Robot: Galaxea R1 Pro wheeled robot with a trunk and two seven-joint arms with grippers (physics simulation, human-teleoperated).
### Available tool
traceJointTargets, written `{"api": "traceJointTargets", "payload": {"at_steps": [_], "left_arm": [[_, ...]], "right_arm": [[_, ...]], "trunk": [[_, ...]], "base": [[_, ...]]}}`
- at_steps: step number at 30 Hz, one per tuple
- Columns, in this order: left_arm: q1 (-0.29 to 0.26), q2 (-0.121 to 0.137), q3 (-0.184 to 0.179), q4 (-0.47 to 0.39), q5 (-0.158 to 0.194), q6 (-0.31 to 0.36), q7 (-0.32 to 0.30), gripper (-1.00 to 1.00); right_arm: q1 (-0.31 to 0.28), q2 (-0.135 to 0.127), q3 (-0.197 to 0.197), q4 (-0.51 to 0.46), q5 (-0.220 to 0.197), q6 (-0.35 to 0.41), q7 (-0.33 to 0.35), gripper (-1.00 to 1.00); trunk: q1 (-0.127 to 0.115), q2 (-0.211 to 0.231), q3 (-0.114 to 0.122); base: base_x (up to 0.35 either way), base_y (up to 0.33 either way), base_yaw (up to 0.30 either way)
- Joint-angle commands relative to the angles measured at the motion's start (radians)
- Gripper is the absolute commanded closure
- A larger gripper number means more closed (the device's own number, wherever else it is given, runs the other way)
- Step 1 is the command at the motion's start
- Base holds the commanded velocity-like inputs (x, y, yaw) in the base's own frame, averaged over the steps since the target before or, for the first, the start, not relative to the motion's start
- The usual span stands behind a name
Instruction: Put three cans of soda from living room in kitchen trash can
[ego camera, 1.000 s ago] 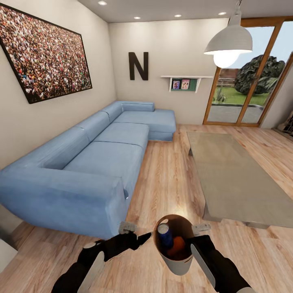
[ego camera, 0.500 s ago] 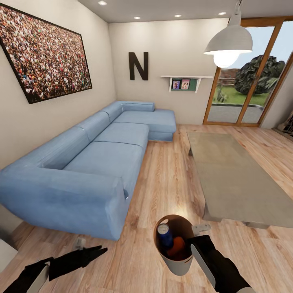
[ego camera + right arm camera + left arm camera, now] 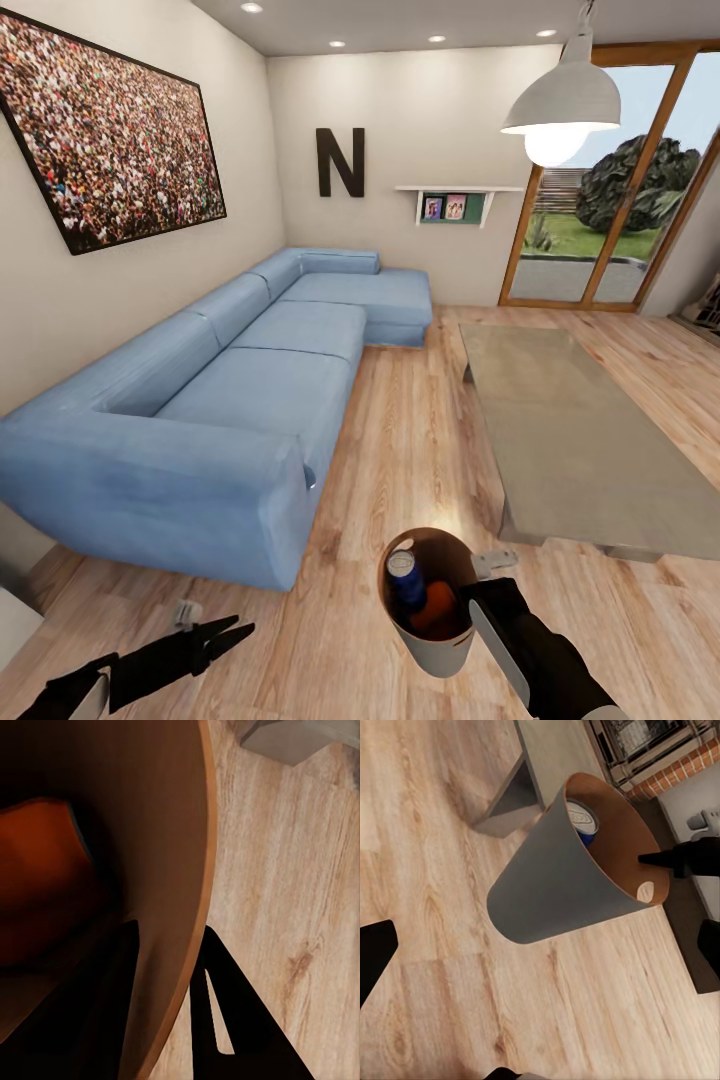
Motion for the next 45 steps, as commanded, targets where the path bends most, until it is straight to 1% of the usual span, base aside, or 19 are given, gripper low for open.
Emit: {"api": "traceJointTargets", "payload": {"at_steps": [1, 4, 16, 27, 31, 33, 40, 45], "left_arm": [[0.000, 0.000, 0.000, 0.002, 0.000, -0.001, 0.000, -1.00], [0.000, 0.000, 0.000, 0.003, 0.000, -0.002, 0.000, -1.00], [0.000, 0.000, -0.001, 0.003, 0.000, -0.002, 0.002, -1.00], [0.000, 0.000, -0.003, 0.002, 0.000, -0.002, 0.001, -1.00], [0.000, 0.000, -0.003, 0.004, -0.001, -0.002, 0.002, -1.00], [0.000, 0.000, -0.003, 0.005, -0.002, -0.002, 0.003, -1.00], [0.000, 0.000, -0.001, 0.017, -0.024, -0.003, 0.003, -1.00], [0.000, 0.001, 0.000, 0.025, -0.028, -0.049, 0.003, -1.00]], "right_arm": [[0.000, 0.000, 0.000, -0.001, 0.004, -0.001, 0.002, 1.00], [0.000, 0.000, 0.000, -0.001, 0.004, -0.001, 0.002, 1.00], [0.000, 0.000, 0.000, -0.001, 0.003, -0.001, 0.003, 1.00], [0.000, 0.000, -0.001, -0.001, 0.003, -0.001, 0.007, 1.00], [0.000, -0.001, -0.001, -0.001, 0.003, -0.021, 0.008, 1.00], [0.000, -0.001, -0.002, -0.001, 0.003, -0.025, 0.008, 1.00], [0.000, -0.001, -0.002, -0.002, 0.003, -0.033, 0.009, 1.00], [0.000, -0.001, -0.002, -0.002, 0.003, -0.047, 0.012, 1.00]], "trunk": [[0.000, 0.000, 0.000], [0.000, 0.000, 0.000], [0.046, -0.084, -0.038], [0.088, -0.161, -0.083], [0.103, -0.189, -0.101], [0.103, -0.189, -0.104], [0.103, -0.189, -0.108], [0.103, -0.189, -0.108]], "base": [[0.000, 0.000, 0.000], [0.000, 0.000, 0.000], [0.000, 0.000, 0.000], [0.000, 0.000, 0.000], [0.000, 0.000, 0.000], [0.000, 0.000, 0.000], [0.000, 0.000, 0.000], [0.000, 0.000, 0.000]]}}
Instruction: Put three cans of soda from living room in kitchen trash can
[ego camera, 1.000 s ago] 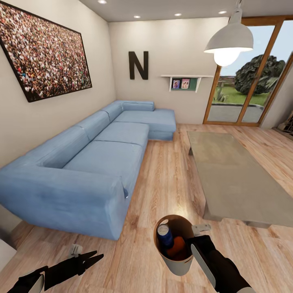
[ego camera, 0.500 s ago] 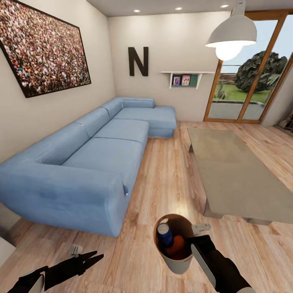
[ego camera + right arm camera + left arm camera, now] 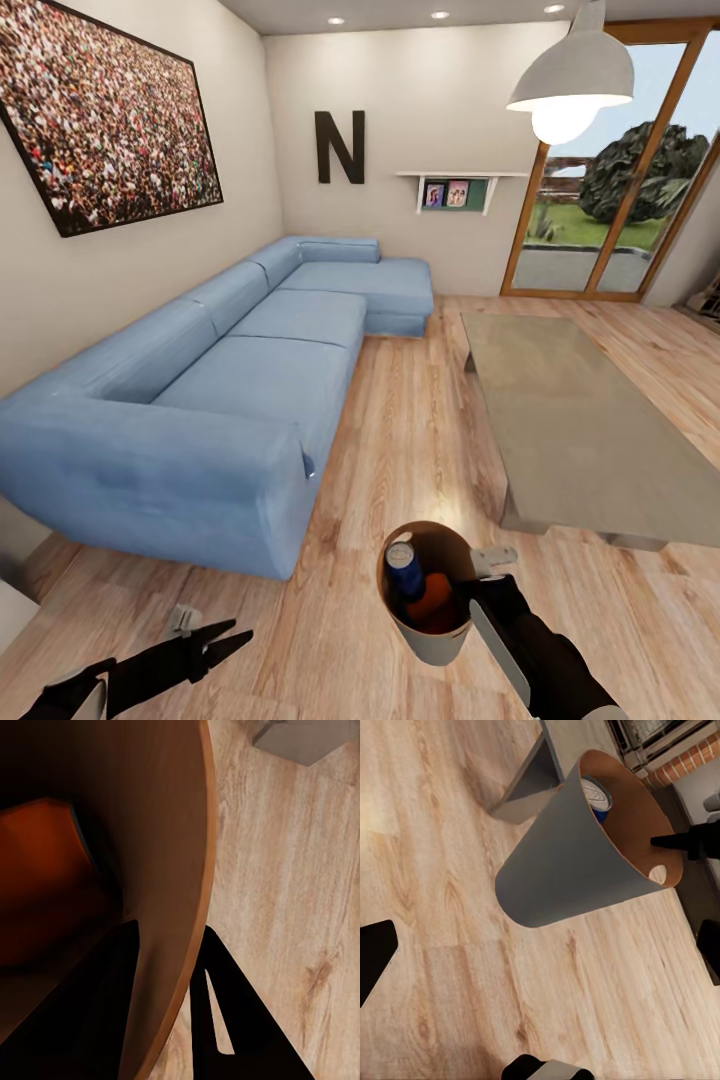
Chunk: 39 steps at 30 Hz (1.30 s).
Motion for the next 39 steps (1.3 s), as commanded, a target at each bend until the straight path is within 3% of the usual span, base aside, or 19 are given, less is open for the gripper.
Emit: {"api": "traceJointTargets", "payload": {"at_steps": [1, 4, 8, 13, 39], "left_arm": [[0.000, 0.001, 0.000, 0.001, 0.000, -0.012, 0.000, -1.00], [0.000, 0.001, 0.000, 0.003, -0.001, -0.029, -0.001, -1.00], [0.000, 0.000, 0.000, 0.002, -0.001, -0.034, -0.001, -1.00], [0.000, 0.000, 0.000, 0.002, -0.001, -0.035, -0.002, -1.00], [0.000, 0.000, 0.000, 0.002, -0.001, -0.035, -0.005, -1.00]], "right_arm": [[0.000, 0.000, 0.000, -0.001, 0.005, -0.024, 0.009, 1.00], [0.000, 0.000, 0.001, -0.007, 0.006, -0.094, 0.052, 1.00], [0.000, 0.000, -0.001, -0.067, 0.006, -0.119, 0.074, 1.00], [0.000, 0.000, -0.001, -0.118, 0.006, -0.125, 0.080, 1.00], [0.000, 0.000, 0.000, -0.128, 0.006, -0.128, 0.080, 1.00]], "trunk": [[0.000, 0.000, 0.000], [0.000, 0.000, 0.000], [0.000, 0.000, 0.000], [0.000, 0.000, 0.000], [0.000, 0.000, -0.037]], "base": [[0.000, 0.000, 0.000], [0.000, 0.000, 0.000], [0.000, 0.000, 0.000], [0.000, 0.000, 0.000], [0.000, 0.000, 0.000]]}}
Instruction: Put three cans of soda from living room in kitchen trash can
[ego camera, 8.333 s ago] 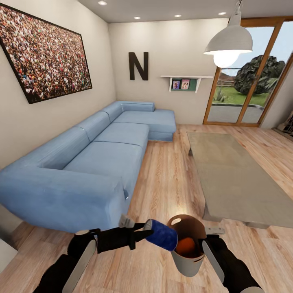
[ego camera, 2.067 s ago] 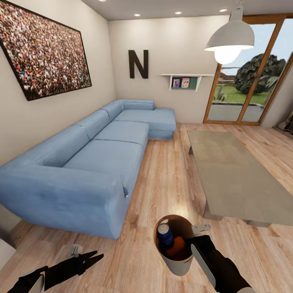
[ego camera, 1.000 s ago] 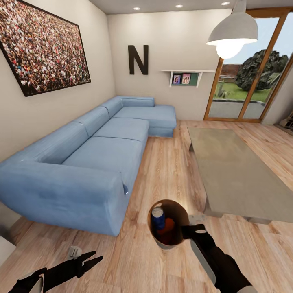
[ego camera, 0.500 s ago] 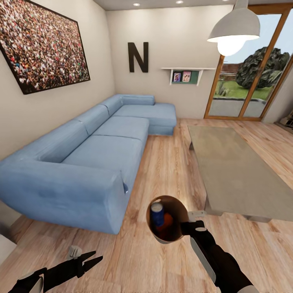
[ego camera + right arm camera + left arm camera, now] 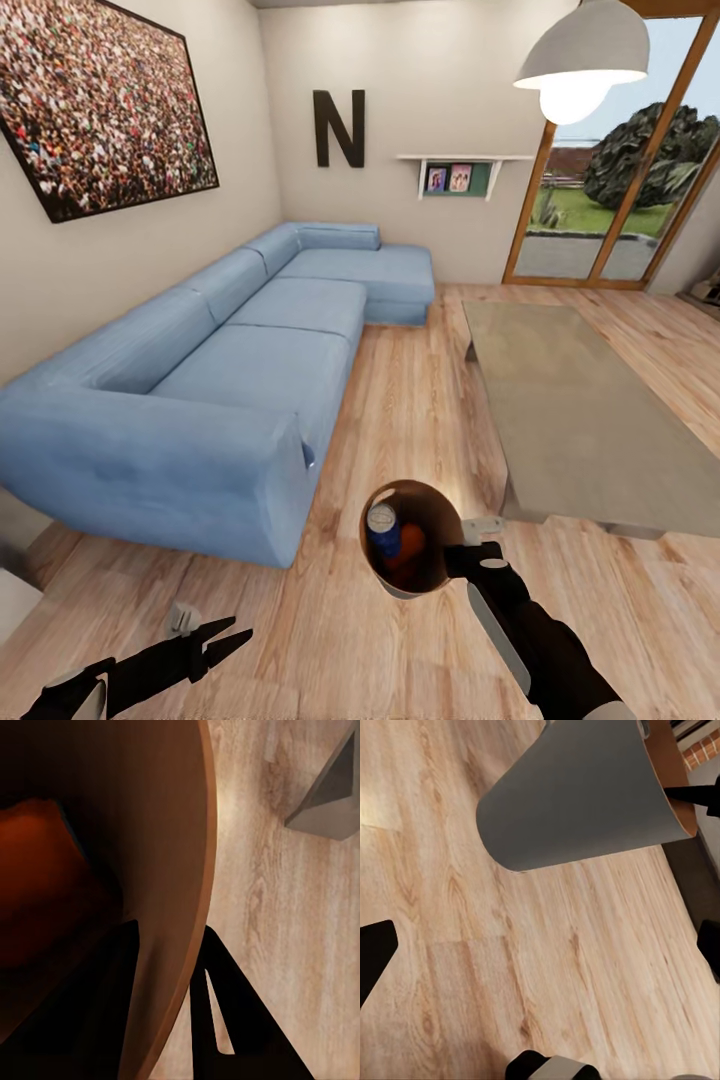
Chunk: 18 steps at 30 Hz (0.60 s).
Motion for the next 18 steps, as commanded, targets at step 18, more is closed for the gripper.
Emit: {"api": "traceJointTargets", "payload": {"at_steps": [18], "left_arm": [[0.000, 0.000, 0.000, -0.001, 0.000, 0.000, -0.001, -1.00]], "right_arm": [[-0.001, 0.000, 0.001, -0.001, 0.004, -0.075, 0.002, 1.00]], "trunk": [[0.000, 0.000, -0.029]], "base": [[0.000, 0.000, 0.000]]}}
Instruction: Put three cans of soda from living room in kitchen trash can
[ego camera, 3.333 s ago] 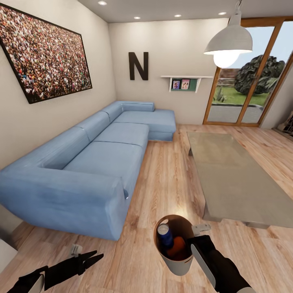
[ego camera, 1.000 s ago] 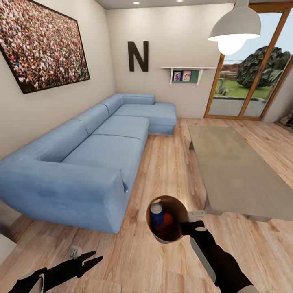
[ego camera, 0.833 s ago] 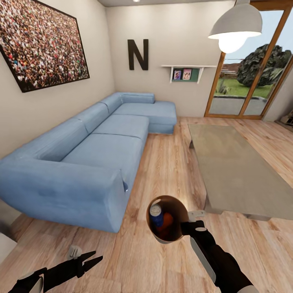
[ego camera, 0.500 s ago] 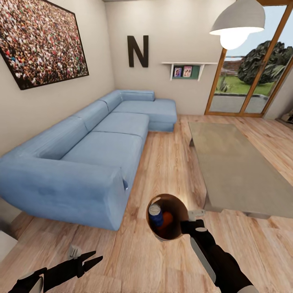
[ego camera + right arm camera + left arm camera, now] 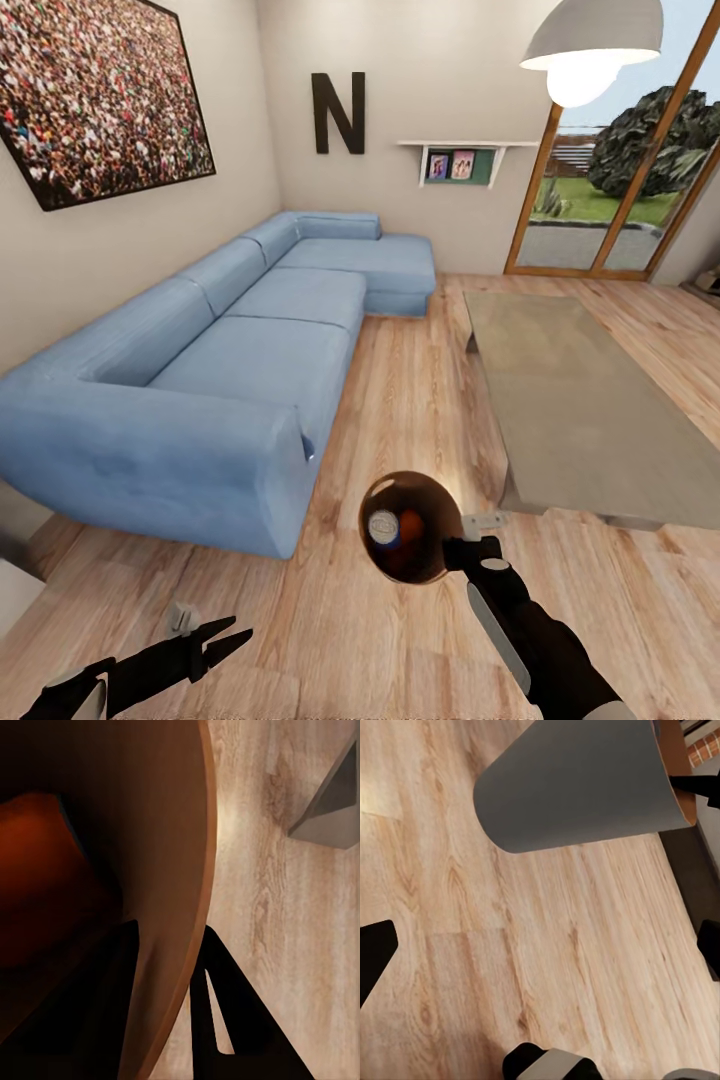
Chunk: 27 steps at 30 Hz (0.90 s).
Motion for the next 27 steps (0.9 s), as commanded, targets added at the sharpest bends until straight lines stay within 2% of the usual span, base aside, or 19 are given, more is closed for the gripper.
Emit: {"api": "traceJointTargets", "payload": {"at_steps": [1, 8, 23, 27], "left_arm": [[0.000, 0.000, 0.000, 0.000, 0.000, 0.000, 0.000, -1.00], [0.000, 0.000, -0.001, 0.000, 0.000, 0.000, 0.000, -1.00], [0.000, 0.000, -0.003, -0.001, 0.000, 0.000, 0.000, -1.00], [0.000, 0.000, -0.003, -0.001, 0.000, 0.000, -0.001, -1.00]], "right_arm": [[0.000, 0.000, 0.000, -0.001, 0.006, -0.001, 0.002, 1.00], [0.000, 0.000, -0.001, -0.001, 0.006, -0.003, 0.002, 1.00], [0.000, 0.000, 0.000, -0.001, 0.006, -0.003, 0.002, 1.00], [0.000, 0.000, 0.000, -0.001, 0.006, -0.004, 0.002, 1.00]], "trunk": [[0.000, 0.000, -0.002], [0.000, 0.000, -0.013], [0.057, -0.105, -0.084], [0.057, -0.105, -0.091]], "base": [[0.000, 0.000, 0.000], [0.000, 0.000, 0.000], [0.000, 0.000, 0.000], [0.000, 0.000, 0.000]]}}
